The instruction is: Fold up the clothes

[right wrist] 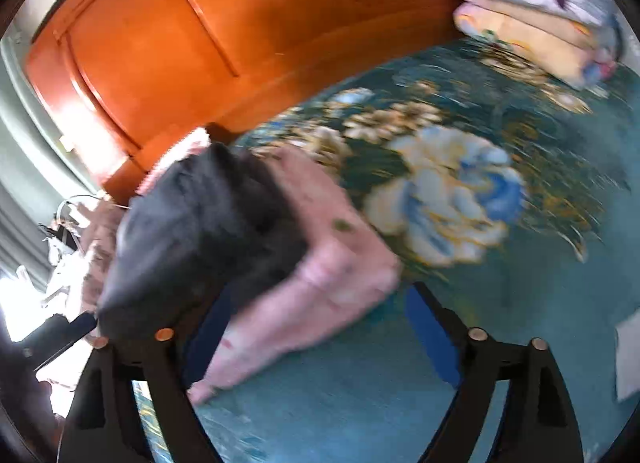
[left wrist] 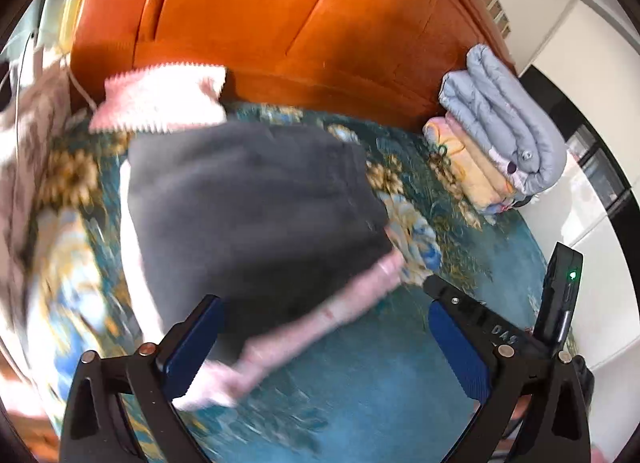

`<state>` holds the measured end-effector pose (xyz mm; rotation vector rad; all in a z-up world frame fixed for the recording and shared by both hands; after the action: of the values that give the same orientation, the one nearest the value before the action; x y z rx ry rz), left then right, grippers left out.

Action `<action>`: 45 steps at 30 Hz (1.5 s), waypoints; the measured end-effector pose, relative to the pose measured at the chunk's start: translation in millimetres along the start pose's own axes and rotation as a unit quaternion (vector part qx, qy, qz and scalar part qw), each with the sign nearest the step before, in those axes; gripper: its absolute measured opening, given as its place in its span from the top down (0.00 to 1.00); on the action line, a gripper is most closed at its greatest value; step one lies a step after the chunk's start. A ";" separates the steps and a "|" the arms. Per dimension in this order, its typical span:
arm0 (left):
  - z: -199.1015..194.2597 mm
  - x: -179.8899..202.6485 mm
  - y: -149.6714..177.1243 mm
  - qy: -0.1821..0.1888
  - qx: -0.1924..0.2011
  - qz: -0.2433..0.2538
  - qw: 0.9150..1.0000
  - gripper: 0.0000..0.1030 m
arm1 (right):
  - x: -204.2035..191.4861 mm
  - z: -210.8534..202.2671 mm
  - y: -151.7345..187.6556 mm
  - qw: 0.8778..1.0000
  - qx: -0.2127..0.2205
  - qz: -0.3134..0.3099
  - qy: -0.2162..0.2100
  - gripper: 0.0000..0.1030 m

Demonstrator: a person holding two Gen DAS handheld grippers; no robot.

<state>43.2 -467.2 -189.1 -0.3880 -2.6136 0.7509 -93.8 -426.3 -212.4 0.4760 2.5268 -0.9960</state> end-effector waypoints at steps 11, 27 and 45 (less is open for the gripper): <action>64.2 -6.2 51.2 -0.228 0.015 -0.045 0.972 0.00 | 48.4 15.3 27.5 0.995 0.010 -0.082 0.064 0.00; 108.3 -25.0 64.4 -0.265 0.018 -0.055 0.962 0.00 | 70.2 65.7 42.9 0.988 -0.036 -0.132 0.076 0.00; 101.1 -48.0 63.8 -0.280 0.021 -0.042 0.959 0.00 | 71.3 74.9 46.4 0.984 -0.045 -0.150 0.090 0.00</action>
<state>50.9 -477.6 -317.2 -0.0461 -3.0999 1.0031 -118.7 -434.7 -322.7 0.1668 2.8539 -0.9734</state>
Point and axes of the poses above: each gripper's, at about its wrist camera, not at the fingertips, and z roughly the way its jaws point, x to its right, y to its underside, the point moved 9 cm from there along z, roughly the way its jaws point, and after that the axes turned 10 degrees about -y, right-handed, at the moved point
